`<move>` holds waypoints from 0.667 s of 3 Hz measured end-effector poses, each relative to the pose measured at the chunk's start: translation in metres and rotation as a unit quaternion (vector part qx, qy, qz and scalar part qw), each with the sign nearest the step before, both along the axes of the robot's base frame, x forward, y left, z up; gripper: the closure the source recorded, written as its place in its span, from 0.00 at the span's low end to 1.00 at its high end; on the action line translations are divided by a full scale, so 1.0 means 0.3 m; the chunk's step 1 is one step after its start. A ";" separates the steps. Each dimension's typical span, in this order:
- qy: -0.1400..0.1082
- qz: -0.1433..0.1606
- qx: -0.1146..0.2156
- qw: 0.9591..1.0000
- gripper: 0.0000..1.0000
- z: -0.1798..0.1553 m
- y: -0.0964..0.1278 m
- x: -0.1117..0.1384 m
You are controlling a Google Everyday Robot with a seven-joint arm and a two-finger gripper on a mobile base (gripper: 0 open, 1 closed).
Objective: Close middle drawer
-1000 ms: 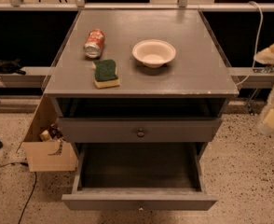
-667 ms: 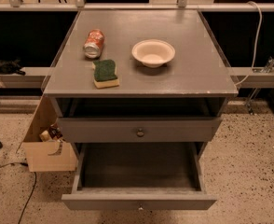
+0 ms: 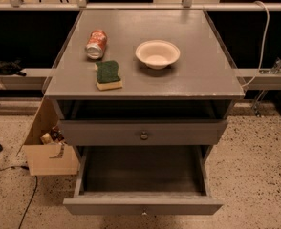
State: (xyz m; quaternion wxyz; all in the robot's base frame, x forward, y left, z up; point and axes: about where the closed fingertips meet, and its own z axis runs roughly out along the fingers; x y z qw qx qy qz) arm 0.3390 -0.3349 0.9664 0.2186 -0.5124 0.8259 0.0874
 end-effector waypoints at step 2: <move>-0.034 -0.031 0.037 0.998 0.00 -0.016 0.064 0.064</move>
Offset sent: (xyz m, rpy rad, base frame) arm 0.0127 0.0521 -0.0708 0.2025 -0.0153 -0.1315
